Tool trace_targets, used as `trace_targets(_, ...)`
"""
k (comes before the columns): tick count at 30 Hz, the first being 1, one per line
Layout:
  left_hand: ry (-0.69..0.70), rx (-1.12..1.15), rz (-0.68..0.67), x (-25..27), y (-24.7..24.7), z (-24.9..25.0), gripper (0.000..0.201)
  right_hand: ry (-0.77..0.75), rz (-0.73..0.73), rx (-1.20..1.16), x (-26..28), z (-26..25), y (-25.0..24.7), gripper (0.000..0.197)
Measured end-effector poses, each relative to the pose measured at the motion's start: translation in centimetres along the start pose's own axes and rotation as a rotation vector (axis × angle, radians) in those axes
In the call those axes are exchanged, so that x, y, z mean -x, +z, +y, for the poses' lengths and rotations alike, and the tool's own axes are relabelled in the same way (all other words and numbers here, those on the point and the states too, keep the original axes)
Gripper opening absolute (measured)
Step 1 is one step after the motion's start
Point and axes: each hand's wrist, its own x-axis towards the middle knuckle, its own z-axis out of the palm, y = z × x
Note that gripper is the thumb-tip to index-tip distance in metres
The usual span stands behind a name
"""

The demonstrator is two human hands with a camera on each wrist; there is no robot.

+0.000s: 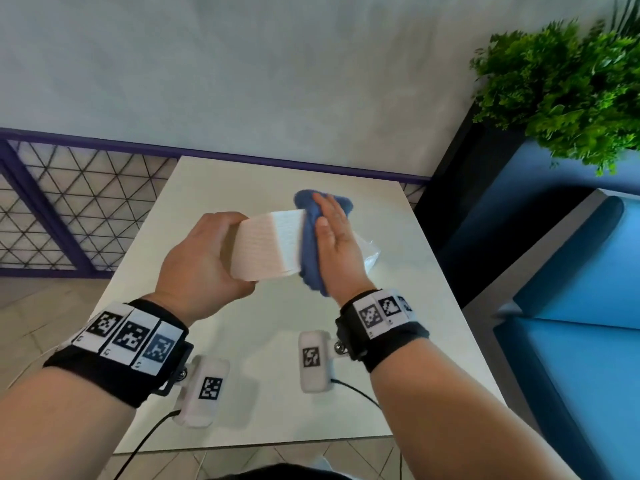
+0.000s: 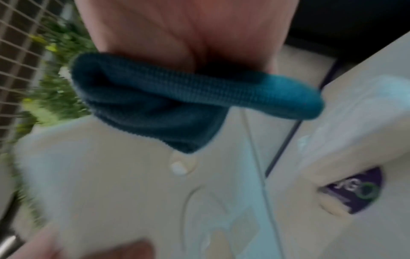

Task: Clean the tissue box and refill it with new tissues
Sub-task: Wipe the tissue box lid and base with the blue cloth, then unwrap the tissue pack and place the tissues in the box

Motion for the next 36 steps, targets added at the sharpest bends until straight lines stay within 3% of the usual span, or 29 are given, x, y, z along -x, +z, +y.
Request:
trace_targets(4,-0.002,0.010,-0.012,0.9,-0.6,-0.3,0.082,0.205,0.018,-0.037,-0.6,1.7,-1.3,0.035)
trace_targets(9,-0.016,-0.145,0.058,0.8,-2.1,-0.2,0.081,0.286,0.072,0.149,0.4,5.2,-4.3,0.031)
trace_targets(14,0.176,-0.399,0.019,1.4,1.5,-2.6,0.085,0.348,0.003,0.283,4.0,9.3,-6.9,0.030)
trace_targets(16,0.214,-0.422,-0.071,2.0,4.4,-2.9,0.082,0.365,-0.079,0.372,4.8,11.0,-7.5,0.034)
trace_targets(19,0.280,-0.459,-0.163,2.9,8.4,-2.9,0.076,0.487,-0.432,0.722,5.9,12.8,-7.7,0.052)
trace_targets(21,0.341,-0.467,-0.149,3.3,10.6,-3.0,0.067,0.553,-0.504,0.854,6.3,13.2,-7.4,0.058)
trace_targets(24,0.438,-0.470,-0.081,4.0,13.1,-3.2,0.052,0.524,-0.574,0.987,6.9,13.1,-6.1,0.059)
trace_targets(28,0.465,-0.525,-0.166,4.9,14.6,-3.1,0.053,0.581,-0.804,0.986,8.5,14.5,-4.5,0.066)
trace_targets(33,0.365,-0.533,-0.320,4.5,15.5,-2.6,0.066,0.600,-0.842,1.079,8.2,15.0,-4.3,0.064)
trace_targets(36,0.367,-0.503,-0.389,4.5,15.8,-3.4,0.079,0.662,-0.702,0.969,5.3,14.6,-4.5,0.054)
